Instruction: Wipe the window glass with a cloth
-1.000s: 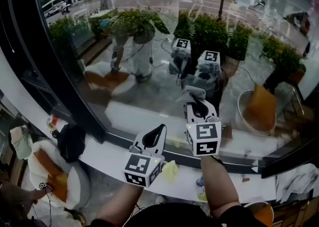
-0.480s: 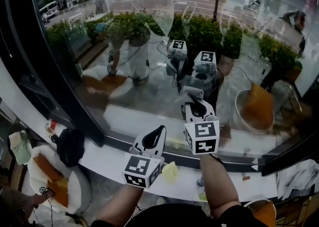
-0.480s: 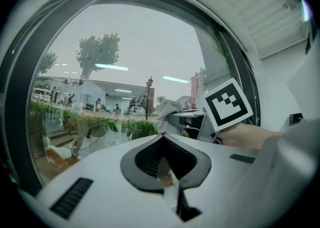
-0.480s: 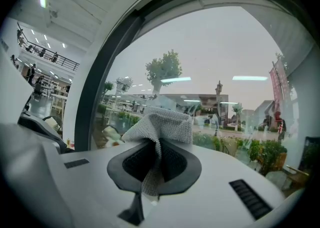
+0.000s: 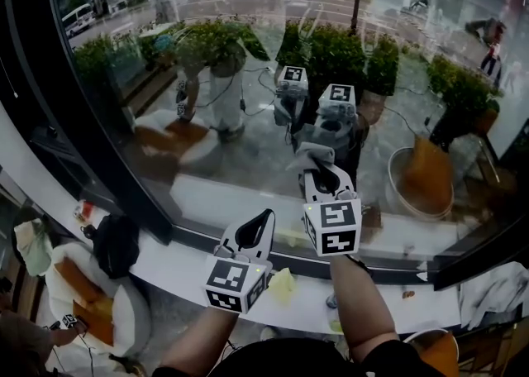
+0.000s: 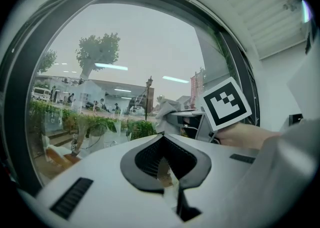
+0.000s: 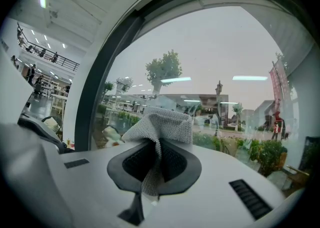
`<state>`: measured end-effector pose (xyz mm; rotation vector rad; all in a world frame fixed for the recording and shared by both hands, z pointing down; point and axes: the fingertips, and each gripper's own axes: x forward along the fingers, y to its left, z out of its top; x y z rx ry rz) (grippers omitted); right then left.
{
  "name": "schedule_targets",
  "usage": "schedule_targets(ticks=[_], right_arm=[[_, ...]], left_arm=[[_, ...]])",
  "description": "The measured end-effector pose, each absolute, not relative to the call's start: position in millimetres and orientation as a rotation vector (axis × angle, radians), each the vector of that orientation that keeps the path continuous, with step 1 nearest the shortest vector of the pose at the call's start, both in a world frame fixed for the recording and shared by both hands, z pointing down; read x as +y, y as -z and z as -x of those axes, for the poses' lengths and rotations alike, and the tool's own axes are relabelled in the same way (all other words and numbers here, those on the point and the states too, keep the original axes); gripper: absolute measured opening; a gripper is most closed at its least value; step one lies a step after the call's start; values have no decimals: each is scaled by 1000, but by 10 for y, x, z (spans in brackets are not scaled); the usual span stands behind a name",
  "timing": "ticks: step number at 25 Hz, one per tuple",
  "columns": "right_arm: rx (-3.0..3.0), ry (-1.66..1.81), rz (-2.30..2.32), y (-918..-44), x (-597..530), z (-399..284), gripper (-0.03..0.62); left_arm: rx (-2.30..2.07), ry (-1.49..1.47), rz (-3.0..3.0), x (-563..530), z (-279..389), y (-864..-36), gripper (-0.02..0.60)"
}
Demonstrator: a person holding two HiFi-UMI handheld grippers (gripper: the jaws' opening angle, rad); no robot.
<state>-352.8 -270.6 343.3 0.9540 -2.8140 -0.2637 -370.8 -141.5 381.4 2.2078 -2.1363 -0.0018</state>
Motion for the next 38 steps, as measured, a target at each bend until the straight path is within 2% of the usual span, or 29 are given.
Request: schedule_targets(ticks=[18,31,38], right_arm=[[-2847,315,-981,-3262,-2453,3414,40],[-2862,361,-1109,-2543,-2535,3305,40],[-2825,362,-1157,-2469,-2693,3245,40]], left_arm=[[-2075,51,-2286,-1421,3589,-3860,8],[-1990,101,-2453,-1623,3435,-3456,8],[-1929,101,-2483,-1746,3345,-3355,8]])
